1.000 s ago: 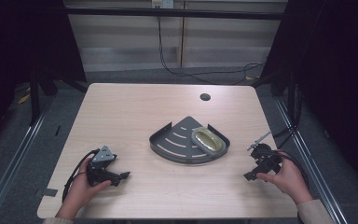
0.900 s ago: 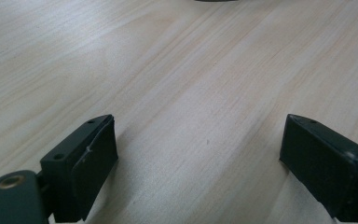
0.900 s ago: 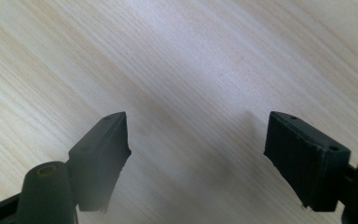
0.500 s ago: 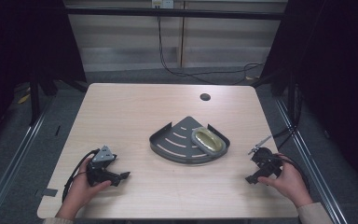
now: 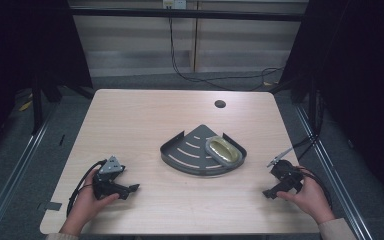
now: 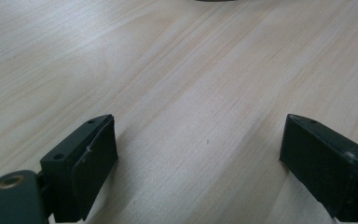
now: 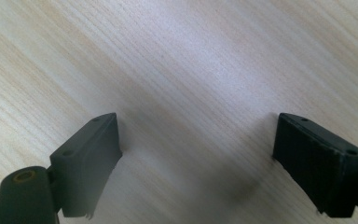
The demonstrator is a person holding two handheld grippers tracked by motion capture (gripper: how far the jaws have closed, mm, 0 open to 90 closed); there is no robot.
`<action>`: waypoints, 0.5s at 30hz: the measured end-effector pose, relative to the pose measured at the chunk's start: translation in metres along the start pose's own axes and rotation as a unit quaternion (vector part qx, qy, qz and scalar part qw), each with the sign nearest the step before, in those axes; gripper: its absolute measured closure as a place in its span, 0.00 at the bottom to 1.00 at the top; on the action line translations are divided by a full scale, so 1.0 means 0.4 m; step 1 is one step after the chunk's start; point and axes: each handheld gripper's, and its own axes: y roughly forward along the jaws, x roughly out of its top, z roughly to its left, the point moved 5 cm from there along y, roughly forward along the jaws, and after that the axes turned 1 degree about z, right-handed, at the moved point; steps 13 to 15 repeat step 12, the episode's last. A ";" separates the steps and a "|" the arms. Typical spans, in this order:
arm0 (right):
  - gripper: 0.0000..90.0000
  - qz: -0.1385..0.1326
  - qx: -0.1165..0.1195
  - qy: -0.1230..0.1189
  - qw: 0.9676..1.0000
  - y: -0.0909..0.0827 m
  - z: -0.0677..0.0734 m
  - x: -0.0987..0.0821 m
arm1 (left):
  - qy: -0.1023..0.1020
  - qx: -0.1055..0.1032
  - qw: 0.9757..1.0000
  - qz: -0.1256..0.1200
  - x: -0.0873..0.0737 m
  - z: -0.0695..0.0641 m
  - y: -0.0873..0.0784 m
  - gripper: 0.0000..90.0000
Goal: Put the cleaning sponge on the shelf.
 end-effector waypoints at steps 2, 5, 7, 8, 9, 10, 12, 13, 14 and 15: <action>0.12 -0.006 -0.001 0.007 1.000 0.002 0.000 -0.003 | 0.000 0.000 1.000 0.000 0.000 0.000 0.000 0.11; 0.12 -0.019 0.002 0.006 1.000 0.002 -0.002 -0.007 | 0.001 0.000 1.000 0.001 0.000 0.000 0.000 0.11; 0.12 -0.035 0.002 0.015 0.999 0.002 0.000 -0.013 | 0.001 0.000 1.000 0.001 0.000 0.000 0.000 0.11; 0.12 -0.040 0.002 0.017 0.999 0.002 0.001 -0.015 | 0.001 0.000 1.000 0.001 0.000 0.000 0.000 0.11; 0.12 -0.046 0.001 0.018 0.999 0.002 0.001 -0.017 | 0.001 0.000 1.000 0.001 0.000 0.000 0.000 0.11; 0.12 -0.052 -0.001 0.012 0.999 0.003 -0.001 -0.018 | 0.001 0.000 1.000 0.001 0.000 0.000 0.000 0.11; 0.12 -0.056 0.001 0.014 0.998 0.003 0.000 -0.020 | 0.001 0.000 1.000 0.001 0.000 0.000 0.000 0.11; 0.12 -0.056 0.001 0.014 0.998 0.003 0.000 -0.020 | 0.001 0.000 1.000 0.001 0.000 0.000 0.000 0.11; 0.12 -0.056 0.001 0.014 0.998 0.003 0.000 -0.020 | 0.001 0.000 1.000 0.001 0.000 0.000 0.000 0.11; 0.12 -0.056 0.001 0.014 0.998 0.003 0.000 -0.020 | 0.001 0.000 1.000 0.001 0.000 0.000 0.000 0.11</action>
